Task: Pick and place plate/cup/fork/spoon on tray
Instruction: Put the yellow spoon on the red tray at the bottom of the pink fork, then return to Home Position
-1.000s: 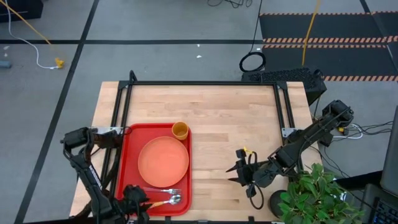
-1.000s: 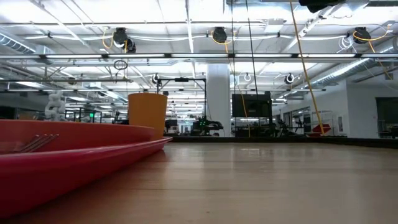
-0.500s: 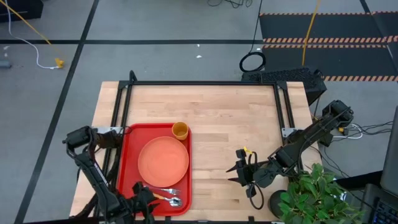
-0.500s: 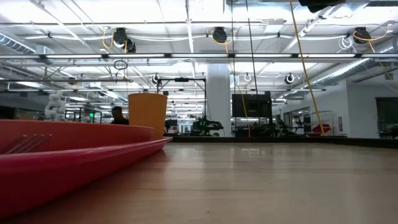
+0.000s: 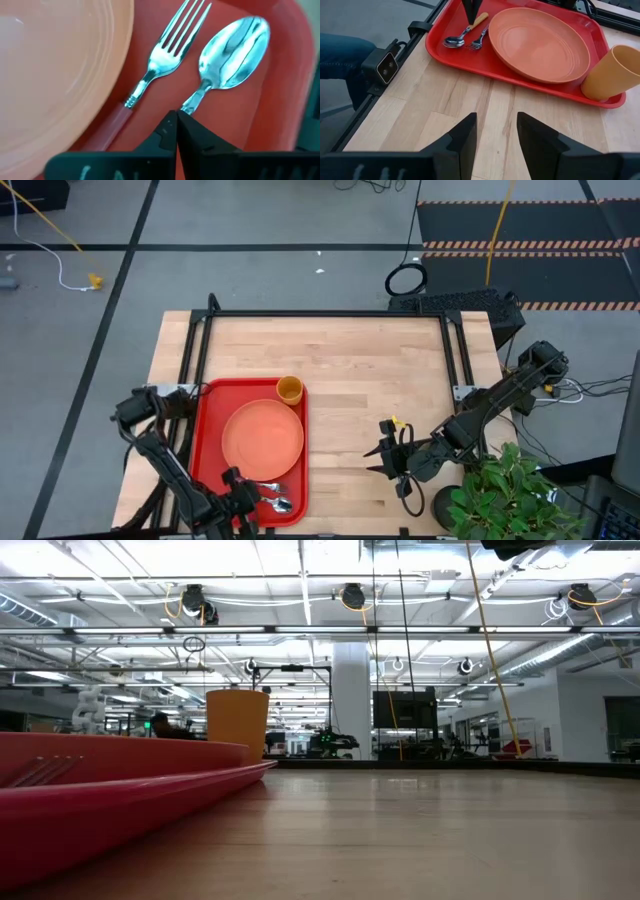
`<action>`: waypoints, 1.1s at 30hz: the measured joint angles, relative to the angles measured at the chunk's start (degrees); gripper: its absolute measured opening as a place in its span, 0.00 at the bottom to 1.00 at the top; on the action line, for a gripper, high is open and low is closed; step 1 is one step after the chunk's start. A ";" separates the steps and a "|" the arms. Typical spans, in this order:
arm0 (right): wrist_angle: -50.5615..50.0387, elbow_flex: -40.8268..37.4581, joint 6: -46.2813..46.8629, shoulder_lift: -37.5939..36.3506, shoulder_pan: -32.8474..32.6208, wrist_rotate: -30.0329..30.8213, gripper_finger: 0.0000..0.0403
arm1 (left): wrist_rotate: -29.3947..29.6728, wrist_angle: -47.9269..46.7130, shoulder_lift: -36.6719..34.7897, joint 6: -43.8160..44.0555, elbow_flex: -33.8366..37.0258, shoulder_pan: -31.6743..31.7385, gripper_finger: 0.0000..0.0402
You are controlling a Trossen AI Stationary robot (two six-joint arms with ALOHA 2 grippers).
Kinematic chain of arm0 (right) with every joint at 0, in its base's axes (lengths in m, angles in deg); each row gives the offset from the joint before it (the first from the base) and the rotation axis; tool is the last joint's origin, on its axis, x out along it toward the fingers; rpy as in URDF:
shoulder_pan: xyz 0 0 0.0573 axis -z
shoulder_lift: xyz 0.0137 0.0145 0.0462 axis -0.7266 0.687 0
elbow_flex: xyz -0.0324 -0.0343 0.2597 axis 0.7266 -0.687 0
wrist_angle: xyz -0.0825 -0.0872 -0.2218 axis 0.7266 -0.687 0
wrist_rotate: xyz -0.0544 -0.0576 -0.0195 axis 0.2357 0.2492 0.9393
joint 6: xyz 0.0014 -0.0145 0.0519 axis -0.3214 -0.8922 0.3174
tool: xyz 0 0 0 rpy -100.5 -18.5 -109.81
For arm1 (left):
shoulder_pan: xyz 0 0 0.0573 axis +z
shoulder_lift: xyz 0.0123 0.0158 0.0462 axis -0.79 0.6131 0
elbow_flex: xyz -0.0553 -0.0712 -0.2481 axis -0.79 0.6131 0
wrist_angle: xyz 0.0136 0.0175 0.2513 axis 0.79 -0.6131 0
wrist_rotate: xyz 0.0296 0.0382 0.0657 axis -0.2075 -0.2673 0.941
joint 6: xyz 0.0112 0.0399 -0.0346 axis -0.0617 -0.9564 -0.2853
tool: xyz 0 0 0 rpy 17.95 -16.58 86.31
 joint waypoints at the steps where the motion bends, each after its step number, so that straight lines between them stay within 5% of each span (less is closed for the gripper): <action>1: 0.00 0.00 0.00 0.00 0.00 -0.01 0.32 | -0.19 -0.28 0.19 0.01 0.01 -0.18 0.02; 24: 0.22 0.00 -0.01 0.00 0.00 -0.01 0.32 | 1.61 -0.98 -0.39 7.09 -0.02 -4.06 0.04; 33: 3.42 0.01 -3.88 -1.67 -0.02 0.05 0.32 | 9.38 3.89 -8.97 -5.38 -0.04 -0.91 0.01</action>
